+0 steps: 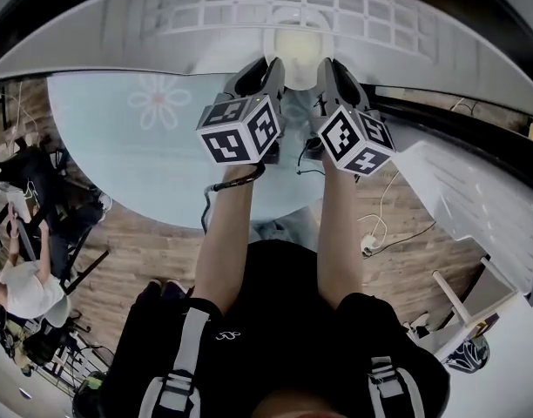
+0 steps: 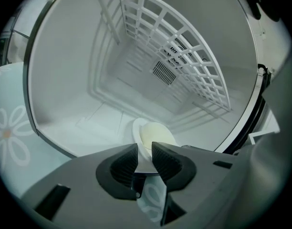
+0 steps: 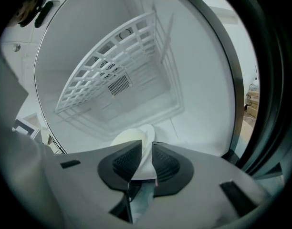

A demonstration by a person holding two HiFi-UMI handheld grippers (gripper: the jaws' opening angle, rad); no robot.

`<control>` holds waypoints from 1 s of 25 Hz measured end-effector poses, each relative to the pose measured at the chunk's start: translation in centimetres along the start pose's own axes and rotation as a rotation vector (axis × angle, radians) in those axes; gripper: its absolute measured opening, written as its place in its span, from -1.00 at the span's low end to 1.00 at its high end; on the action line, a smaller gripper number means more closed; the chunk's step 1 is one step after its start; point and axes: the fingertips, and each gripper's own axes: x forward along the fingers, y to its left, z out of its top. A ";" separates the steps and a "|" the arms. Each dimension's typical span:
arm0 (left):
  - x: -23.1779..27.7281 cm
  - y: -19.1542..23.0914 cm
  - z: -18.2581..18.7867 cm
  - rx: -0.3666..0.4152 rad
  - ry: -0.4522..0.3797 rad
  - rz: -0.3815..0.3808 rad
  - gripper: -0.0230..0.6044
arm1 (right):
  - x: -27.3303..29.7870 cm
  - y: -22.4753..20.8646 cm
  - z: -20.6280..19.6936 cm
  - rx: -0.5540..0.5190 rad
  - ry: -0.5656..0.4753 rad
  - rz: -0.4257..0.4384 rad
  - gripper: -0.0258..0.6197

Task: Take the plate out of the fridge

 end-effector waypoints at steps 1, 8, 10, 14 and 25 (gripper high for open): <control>-0.4 -0.2 0.0 0.000 -0.006 0.000 -0.62 | -0.3 0.1 0.1 0.000 -0.004 0.003 -0.71; -3.5 -2.1 1.3 0.019 -0.072 -0.007 -0.62 | -3.1 1.8 1.5 0.005 -0.057 0.036 -0.71; -4.9 -2.8 1.2 0.020 -0.082 -0.005 -0.63 | -4.6 2.3 1.7 0.006 -0.065 0.043 -0.71; -7.2 -3.9 2.3 0.040 -0.121 -0.013 -0.63 | -6.5 4.0 2.8 -0.001 -0.103 0.074 -0.71; -13.8 -8.4 3.1 0.104 -0.211 -0.024 -0.63 | -13.4 6.6 4.9 -0.028 -0.177 0.129 -0.71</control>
